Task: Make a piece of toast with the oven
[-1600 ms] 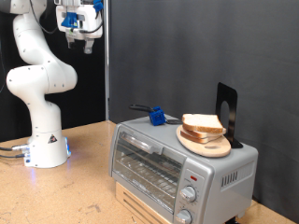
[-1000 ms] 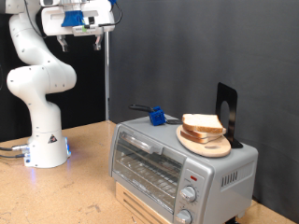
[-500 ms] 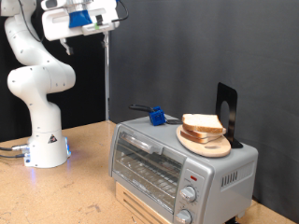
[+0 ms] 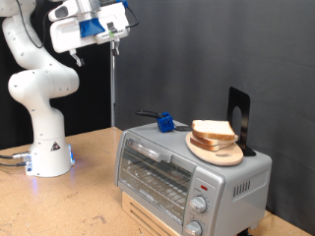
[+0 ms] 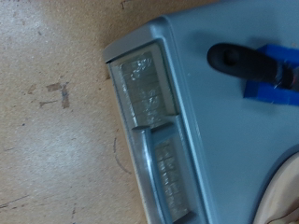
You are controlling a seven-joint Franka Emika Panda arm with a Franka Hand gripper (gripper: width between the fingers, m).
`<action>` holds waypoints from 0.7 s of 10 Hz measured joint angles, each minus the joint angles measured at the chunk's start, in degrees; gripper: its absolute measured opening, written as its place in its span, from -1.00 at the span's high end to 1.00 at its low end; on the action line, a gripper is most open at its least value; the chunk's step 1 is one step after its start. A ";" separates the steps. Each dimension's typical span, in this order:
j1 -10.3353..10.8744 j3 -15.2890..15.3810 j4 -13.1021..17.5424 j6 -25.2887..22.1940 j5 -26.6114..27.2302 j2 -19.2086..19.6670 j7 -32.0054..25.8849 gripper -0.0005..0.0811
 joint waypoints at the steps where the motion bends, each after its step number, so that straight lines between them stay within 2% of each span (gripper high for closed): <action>1: 0.26 -0.47 0.91 -0.23 0.19 0.85 -0.97 -0.68; 5: 0.25 -1.23 4.71 2.13 0.63 9.24 -1.96 -0.68; 7: 0.35 -2.33 6.55 5.07 1.37 13.25 -6.76 -0.68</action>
